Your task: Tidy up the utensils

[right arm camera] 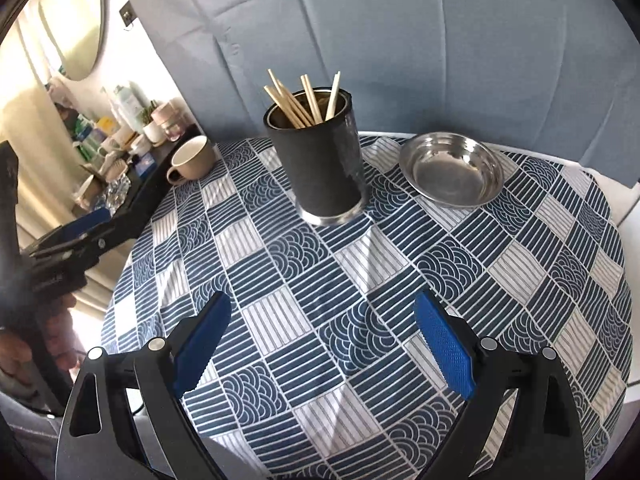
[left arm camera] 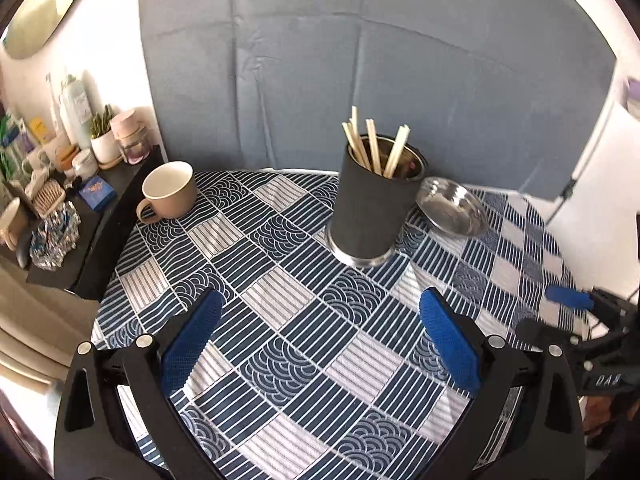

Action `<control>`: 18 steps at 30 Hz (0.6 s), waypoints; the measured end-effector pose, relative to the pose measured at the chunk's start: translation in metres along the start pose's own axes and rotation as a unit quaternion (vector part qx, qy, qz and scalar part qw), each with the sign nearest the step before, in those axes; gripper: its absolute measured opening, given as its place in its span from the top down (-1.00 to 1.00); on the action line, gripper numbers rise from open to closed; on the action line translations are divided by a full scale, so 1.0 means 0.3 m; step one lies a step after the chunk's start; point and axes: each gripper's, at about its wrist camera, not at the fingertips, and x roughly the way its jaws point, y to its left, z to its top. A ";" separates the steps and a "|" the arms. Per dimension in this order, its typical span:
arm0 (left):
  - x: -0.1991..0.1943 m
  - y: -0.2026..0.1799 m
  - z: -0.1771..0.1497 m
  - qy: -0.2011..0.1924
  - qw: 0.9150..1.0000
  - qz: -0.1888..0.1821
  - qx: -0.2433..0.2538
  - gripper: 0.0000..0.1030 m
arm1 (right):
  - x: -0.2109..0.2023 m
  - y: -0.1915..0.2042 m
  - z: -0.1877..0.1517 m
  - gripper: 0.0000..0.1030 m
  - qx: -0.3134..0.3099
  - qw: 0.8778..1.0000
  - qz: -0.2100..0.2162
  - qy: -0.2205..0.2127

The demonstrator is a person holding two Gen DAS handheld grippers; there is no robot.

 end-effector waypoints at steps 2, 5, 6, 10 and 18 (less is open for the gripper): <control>-0.022 -0.015 -0.009 -0.006 1.000 0.007 0.004 -0.88 | -0.017 0.004 -0.003 -0.72 0.001 1.000 0.004 0.000; -0.049 -0.027 -0.018 -0.005 1.000 -0.002 -0.005 -0.88 | -0.044 0.012 -0.009 -0.72 0.001 1.000 0.005 -0.002; -0.053 -0.031 -0.019 -0.002 1.000 -0.002 -0.004 -0.88 | -0.057 0.016 -0.010 -0.72 0.002 1.000 0.001 -0.003; -0.083 -0.063 -0.032 -0.004 1.000 0.008 0.020 -0.88 | -0.095 0.019 -0.021 -0.72 0.009 1.000 -0.006 -0.008; -0.105 -0.089 -0.064 0.006 0.999 0.022 0.036 -0.88 | -0.124 0.000 -0.059 -0.72 0.026 1.000 -0.013 -0.009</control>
